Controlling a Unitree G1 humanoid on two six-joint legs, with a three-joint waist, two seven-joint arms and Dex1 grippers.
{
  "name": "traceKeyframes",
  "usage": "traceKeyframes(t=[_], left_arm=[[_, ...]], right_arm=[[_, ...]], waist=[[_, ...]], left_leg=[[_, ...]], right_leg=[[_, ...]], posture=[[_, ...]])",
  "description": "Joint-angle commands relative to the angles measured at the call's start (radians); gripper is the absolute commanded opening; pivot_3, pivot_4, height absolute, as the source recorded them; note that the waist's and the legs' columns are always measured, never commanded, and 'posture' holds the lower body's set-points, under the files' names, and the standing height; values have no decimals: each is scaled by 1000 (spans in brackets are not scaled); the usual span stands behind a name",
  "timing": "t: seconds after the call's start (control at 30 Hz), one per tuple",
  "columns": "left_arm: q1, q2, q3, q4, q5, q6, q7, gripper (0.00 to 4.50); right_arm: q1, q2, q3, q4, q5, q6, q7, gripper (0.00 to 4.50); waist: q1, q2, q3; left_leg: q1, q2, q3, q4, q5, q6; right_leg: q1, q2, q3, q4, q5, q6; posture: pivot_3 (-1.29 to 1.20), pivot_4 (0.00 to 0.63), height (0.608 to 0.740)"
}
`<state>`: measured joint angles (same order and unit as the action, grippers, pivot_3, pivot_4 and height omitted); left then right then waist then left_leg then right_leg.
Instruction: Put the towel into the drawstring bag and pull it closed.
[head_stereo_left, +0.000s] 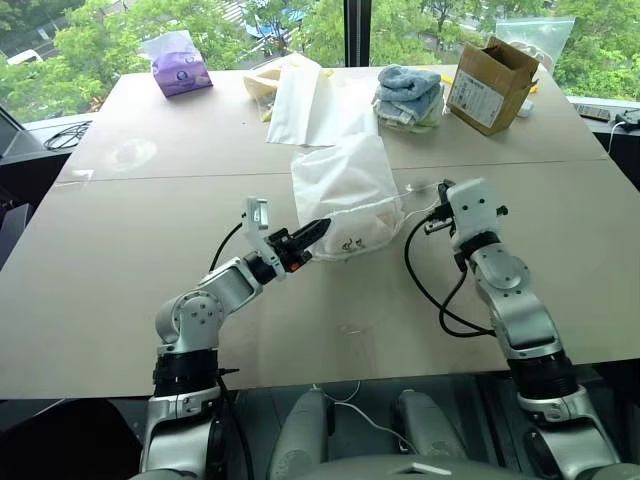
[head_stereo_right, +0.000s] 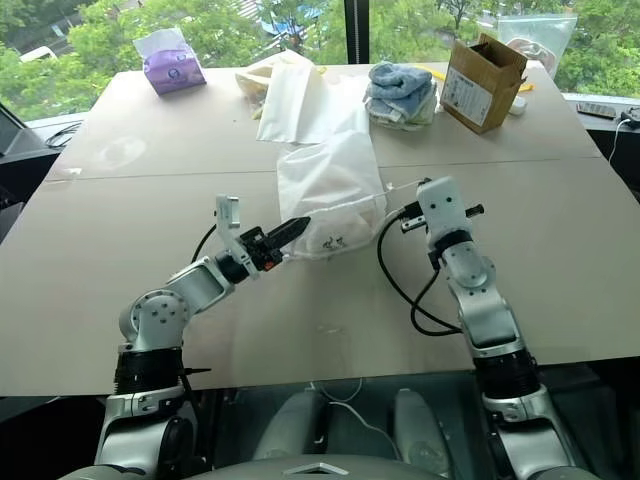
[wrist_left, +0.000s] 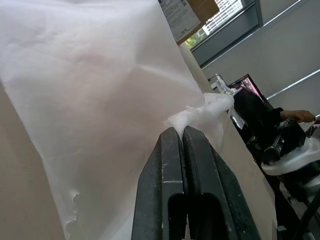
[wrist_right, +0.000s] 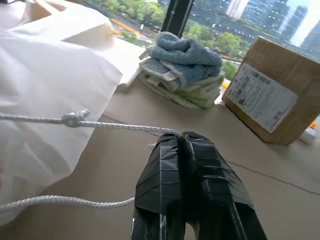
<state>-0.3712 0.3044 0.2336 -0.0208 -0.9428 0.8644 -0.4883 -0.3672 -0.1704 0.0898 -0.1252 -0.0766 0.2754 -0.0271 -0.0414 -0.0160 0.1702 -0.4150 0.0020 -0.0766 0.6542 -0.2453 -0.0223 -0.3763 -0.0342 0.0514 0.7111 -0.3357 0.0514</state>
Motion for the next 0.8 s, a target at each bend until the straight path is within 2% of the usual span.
traceKeyframes(t=[0.03,0.23,0.3,0.37,0.4,0.43,0.6,0.73,0.8], left_arm=[[-2,12,27,-1,9,-23,-10,0],[-4,7,24,-18,49,-61,0,0],[-23,13,-6,-43,135,-160,-6,0],[-42,12,-20,-89,148,-218,-58,0],[-49,18,-37,-118,153,-229,-81,564],[-56,22,-53,-141,167,-241,-87,877],[-4,72,-120,-279,234,-283,-130,3033],[120,141,-90,-350,266,-304,-146,3033],[205,182,-93,-331,358,-381,-156,3033]], right_arm=[[-21,63,-104,-3,-10,16,-134,14],[-29,119,-133,4,-50,-7,-238,14],[-38,116,-125,-5,-53,-14,-229,14],[-43,108,-112,-11,-60,-16,-211,14],[-44,104,-105,-13,-63,-17,-201,0],[-45,100,-98,-15,-66,-19,-192,0],[-45,98,-79,-28,-79,-20,-169,0],[-41,102,-73,-35,-82,-18,-155,0],[-38,106,-70,-37,-83,-17,-151,0]], waist=[[0,0,0],[-1,0,0],[-3,0,0],[-2,0,0],[-2,0,0],[-2,0,0],[-6,0,0],[-18,1,0],[-24,1,0]], left_leg=[[0,0,0,0,0,0],[0,0,0,0,0,0],[0,0,0,0,0,0],[0,0,0,0,0,0],[0,0,0,0,0,0],[0,0,1,0,0,0],[0,0,1,-1,0,0],[1,0,2,-2,0,0],[1,1,1,-2,0,0]], right_leg=[[0,0,0,0,0,0],[0,0,0,0,0,0],[0,0,0,0,0,0],[0,0,0,0,0,0],[0,0,0,0,0,0],[0,0,0,0,0,0],[-1,0,1,0,0,0],[-1,1,2,0,0,0],[-1,1,2,0,0,0]], posture=[[0,150,740],[0,150,740],[0,150,740],[0,150,740],[0,150,740],[0,150,740],[0,150,740],[0,150,740],[0,150,740]])
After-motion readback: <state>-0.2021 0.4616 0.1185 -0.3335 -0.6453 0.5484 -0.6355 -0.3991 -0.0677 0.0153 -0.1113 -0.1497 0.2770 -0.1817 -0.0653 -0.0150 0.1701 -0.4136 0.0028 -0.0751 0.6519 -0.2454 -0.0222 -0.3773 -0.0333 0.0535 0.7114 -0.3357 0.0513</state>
